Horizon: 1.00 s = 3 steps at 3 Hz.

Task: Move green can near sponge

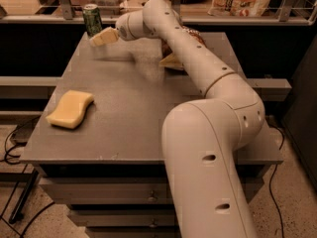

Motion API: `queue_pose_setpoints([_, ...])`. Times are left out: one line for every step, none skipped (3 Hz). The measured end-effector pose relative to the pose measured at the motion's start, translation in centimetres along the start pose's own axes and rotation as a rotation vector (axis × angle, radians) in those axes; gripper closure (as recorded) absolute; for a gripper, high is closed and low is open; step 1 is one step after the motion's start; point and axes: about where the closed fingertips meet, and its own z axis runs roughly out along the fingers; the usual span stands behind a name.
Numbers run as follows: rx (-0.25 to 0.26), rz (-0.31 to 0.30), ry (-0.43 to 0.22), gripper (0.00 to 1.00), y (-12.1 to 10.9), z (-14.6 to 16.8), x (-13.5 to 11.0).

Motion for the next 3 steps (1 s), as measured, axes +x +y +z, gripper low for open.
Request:
queue_pose_setpoints([0.0, 0.0, 0.0, 0.0, 0.0, 0.0, 0.0])
queue_pose_setpoints([-0.024, 0.011, -0.033, 0.0, 0.7, 1.3, -0.5])
queue_pose_setpoints([-0.042, 0.018, -0.12, 0.0, 1.3, 4.1, -2.1])
